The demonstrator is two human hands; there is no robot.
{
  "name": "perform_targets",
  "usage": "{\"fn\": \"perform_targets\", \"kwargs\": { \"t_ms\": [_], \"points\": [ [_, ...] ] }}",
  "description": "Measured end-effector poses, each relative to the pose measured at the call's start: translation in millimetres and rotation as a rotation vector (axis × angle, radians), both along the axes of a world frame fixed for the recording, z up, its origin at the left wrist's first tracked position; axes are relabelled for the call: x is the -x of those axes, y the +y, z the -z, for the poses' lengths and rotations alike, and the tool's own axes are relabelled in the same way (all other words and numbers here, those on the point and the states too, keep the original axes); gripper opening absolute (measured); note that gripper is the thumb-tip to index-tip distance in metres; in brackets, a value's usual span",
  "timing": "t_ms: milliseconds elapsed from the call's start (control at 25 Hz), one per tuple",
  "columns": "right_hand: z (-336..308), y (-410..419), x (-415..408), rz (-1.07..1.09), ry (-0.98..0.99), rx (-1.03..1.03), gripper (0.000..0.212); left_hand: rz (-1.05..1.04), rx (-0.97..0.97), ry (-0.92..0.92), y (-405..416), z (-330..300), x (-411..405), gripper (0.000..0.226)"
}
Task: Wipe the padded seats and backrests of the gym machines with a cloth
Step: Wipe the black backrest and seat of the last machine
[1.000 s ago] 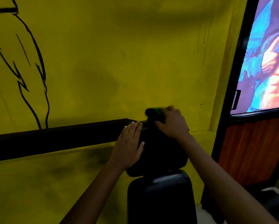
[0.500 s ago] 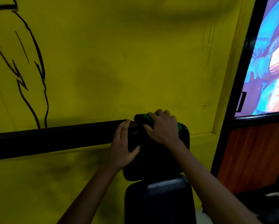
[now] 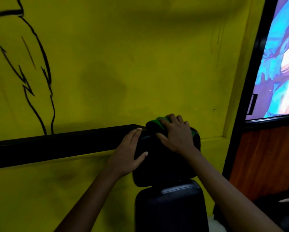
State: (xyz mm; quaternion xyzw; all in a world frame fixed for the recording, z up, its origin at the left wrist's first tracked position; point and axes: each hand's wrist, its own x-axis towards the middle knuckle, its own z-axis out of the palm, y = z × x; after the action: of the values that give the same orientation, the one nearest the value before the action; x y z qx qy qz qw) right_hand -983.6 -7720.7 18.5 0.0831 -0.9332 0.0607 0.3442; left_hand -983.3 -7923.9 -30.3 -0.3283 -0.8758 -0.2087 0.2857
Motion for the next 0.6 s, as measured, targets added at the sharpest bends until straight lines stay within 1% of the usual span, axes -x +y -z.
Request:
{"fn": "perform_targets", "kwargs": {
  "t_ms": [40,80,120,200,240,320,360,440,480,520,600],
  "points": [
    [-1.2,11.1,0.4,-0.044,-0.007,0.01,0.071,-0.012,0.012,0.008,1.2,-0.5,1.2,0.079],
    [-3.5,25.5,2.0,-0.044,-0.014,0.063,0.072,-0.029,0.04,0.044,2.0,-2.8,2.3,0.078],
    [-2.1,41.6,3.8,0.009,-0.035,0.151,0.068,-0.043,0.097,0.116,3.5,-6.7,4.6,0.075],
    [4.2,63.8,6.5,0.127,-0.029,0.458,0.057,-0.027,0.279,0.279,11.1,-18.0,12.6,0.069],
    [9.6,67.5,7.0,0.146,-0.007,0.617,0.056,-0.005,0.367,0.343,18.1,-23.1,17.5,0.067],
    [26.5,67.4,4.4,0.112,0.031,0.826,0.056,0.026,0.472,0.415,35.8,-31.2,25.4,0.065],
    [38.6,68.5,1.8,0.078,0.039,0.932,0.056,0.033,0.494,0.432,44.1,-33.8,28.8,0.066],
    [66.8,77.2,-6.5,0.047,0.035,1.27,0.048,0.033,0.501,0.462,57.6,-34.1,33.2,0.067],
    [82.2,80.4,-14.3,0.058,-0.003,1.432,0.039,0.03,0.498,0.464,61.9,-33.5,32.9,0.067],
    [99.9,83.2,-22.7,0.07,-0.067,1.547,0.029,0.024,0.495,0.468,64.1,-32.1,32.6,0.068],
    [113.9,84.3,-35.2,0.089,-0.223,1.608,0.019,0.003,0.493,0.503,65.6,-30.0,33.5,0.068]
  ]
}}
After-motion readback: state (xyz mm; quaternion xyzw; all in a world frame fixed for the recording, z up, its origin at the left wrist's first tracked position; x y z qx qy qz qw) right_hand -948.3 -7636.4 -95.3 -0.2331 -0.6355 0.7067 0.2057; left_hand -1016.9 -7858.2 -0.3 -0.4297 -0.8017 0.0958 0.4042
